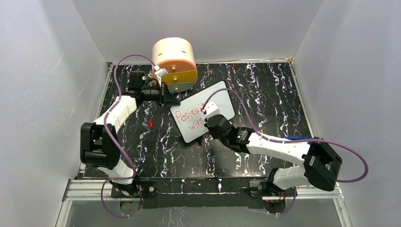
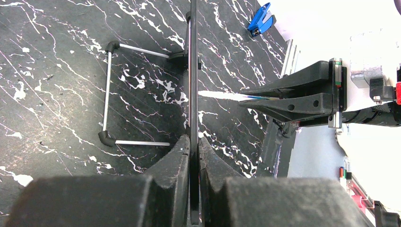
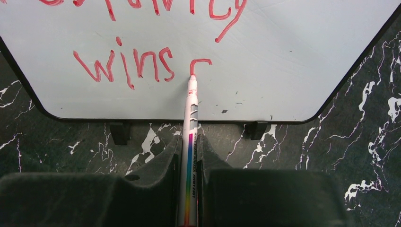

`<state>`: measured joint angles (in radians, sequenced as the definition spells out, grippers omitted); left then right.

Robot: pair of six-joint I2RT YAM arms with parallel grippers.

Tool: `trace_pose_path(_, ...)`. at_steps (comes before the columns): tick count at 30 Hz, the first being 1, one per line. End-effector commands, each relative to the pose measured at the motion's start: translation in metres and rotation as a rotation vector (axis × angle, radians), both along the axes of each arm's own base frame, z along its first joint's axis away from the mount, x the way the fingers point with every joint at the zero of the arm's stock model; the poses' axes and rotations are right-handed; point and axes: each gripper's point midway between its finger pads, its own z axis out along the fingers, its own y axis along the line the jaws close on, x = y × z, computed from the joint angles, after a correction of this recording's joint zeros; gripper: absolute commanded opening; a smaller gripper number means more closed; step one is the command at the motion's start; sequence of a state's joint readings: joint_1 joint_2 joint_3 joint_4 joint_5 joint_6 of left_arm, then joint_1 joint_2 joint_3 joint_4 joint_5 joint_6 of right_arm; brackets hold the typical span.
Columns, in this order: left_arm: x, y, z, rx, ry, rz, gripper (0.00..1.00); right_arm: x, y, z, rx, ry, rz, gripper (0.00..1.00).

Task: Write a sentence on the whiteboard

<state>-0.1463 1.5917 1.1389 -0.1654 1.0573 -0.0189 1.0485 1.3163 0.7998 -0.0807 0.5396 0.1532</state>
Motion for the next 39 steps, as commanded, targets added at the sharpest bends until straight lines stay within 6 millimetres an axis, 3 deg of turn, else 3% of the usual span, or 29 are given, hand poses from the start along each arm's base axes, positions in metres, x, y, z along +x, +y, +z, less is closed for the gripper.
trace_pose_path(1,-0.002,0.007,-0.036,0.098,0.084,0.044,0.00,0.003,-0.004,-0.004,-0.014,-0.005,-0.026,0.00)
trace_pose_path(27,-0.002,0.007,-0.036,0.097,0.081,0.042,0.00,0.016,-0.009,0.014,0.032,-0.052,-0.079,0.00)
trace_pose_path(39,-0.002,0.007,-0.036,0.096,0.084,0.042,0.00,0.023,-0.003,0.033,0.095,-0.108,-0.081,0.00)
